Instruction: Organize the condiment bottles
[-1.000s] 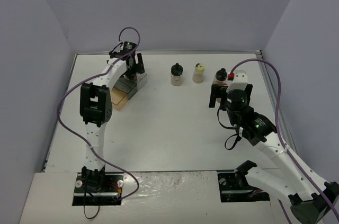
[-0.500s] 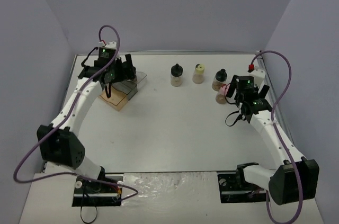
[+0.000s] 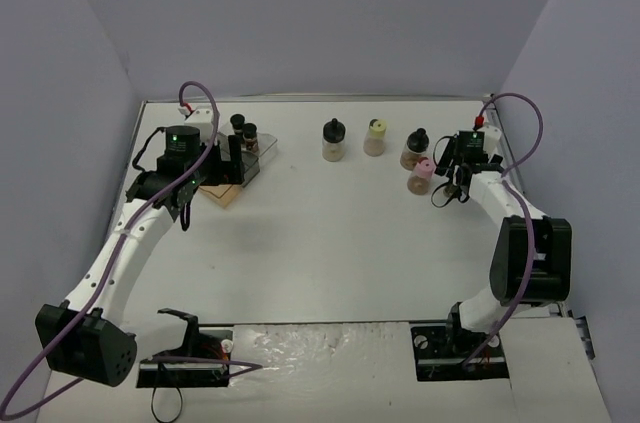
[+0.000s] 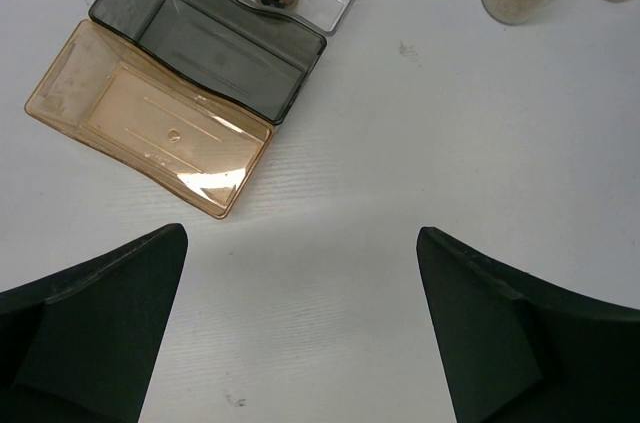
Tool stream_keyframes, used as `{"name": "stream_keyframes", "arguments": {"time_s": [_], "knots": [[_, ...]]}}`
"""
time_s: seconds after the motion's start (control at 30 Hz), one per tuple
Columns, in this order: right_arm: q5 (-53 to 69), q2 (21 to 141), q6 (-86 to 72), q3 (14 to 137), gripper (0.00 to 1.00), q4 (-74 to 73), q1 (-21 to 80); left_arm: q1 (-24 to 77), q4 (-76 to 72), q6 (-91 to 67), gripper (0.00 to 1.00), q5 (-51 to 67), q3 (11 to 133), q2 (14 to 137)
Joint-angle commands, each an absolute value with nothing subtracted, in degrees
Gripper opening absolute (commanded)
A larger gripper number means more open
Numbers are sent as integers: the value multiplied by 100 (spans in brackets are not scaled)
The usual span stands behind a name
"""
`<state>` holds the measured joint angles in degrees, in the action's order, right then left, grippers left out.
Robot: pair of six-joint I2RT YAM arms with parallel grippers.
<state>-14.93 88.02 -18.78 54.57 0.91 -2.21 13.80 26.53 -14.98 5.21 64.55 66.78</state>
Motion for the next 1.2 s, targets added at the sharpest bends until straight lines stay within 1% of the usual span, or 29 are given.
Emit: {"name": "stream_keyframes", "arguments": {"time_s": [0.0, 0.03, 0.07, 0.13, 0.2, 0.27, 0.3, 0.37, 0.43, 0.47, 0.53, 0.63, 0.7, 0.87, 0.97, 1.17], "knots": [[-1251, 9099, -1738, 5647, 71, 826, -325, 1389, 2189, -1305, 97, 592, 6579, 6698], [-1246, 9133, -1712, 5641, 65, 882, -325, 1389, 2191, -1299, 97, 578, 6581, 6706], [-1274, 9127, -1700, 5629, 56, 900, -325, 1389, 2197, -1293, 97, 571, 6574, 6706], [-1355, 8999, -1645, 5581, 42, 934, -325, 1389, 2197, -1307, 97, 564, 6567, 6706], [-1446, 8859, -1546, 5555, 31, 920, -316, 1389, 2195, -1318, 97, 587, 6559, 6715], [-1573, 8417, -1365, 5561, 19, 824, -278, 1389, 2189, -1325, 97, 613, 6569, 6754], [-1589, 8173, -1251, 5580, 14, 743, -230, 1389, 2191, -1336, 97, 628, 6575, 6779], [-1569, 7836, -1079, 5660, 8, 623, -74, 1389, 2203, -1341, 97, 660, 6585, 6799], [-1446, 7538, -901, 5831, 7, 435, 57, 1389, 2197, -1354, 97, 694, 6592, 6812], [-1219, 7400, -807, 5974, 7, 323, 398, 1389, 2203, -1354, 97, 706, 6598, 6824], [-970, 7236, -610, 6279, 6, 126, 743, 1380, 2215, -1354, 97, 721, 6609, 6829], [-114, 7378, -451, 6811, 7, -211, 1574, 1379, 2223, -1344, 97, 729, 6609, 6829], [273, 7709, -354, 7096, 8, -318, 2255, 1369, 2212, -1336, 97, 735, 6607, 6832], [421, 8818, -67, 7608, 9, -323, 3365, 1343, 2160, -1288, 97, 741, 6559, 6805], [454, 9666, 13, 7913, 9, -301, 3719, 1336, 2098, -1237, 97, 708, 6515, 6751], [463, 10708, 235, 8198, 10, -62, 4227, 1336, 1954, -1210, 97, 865, 6436, 6732]]}}
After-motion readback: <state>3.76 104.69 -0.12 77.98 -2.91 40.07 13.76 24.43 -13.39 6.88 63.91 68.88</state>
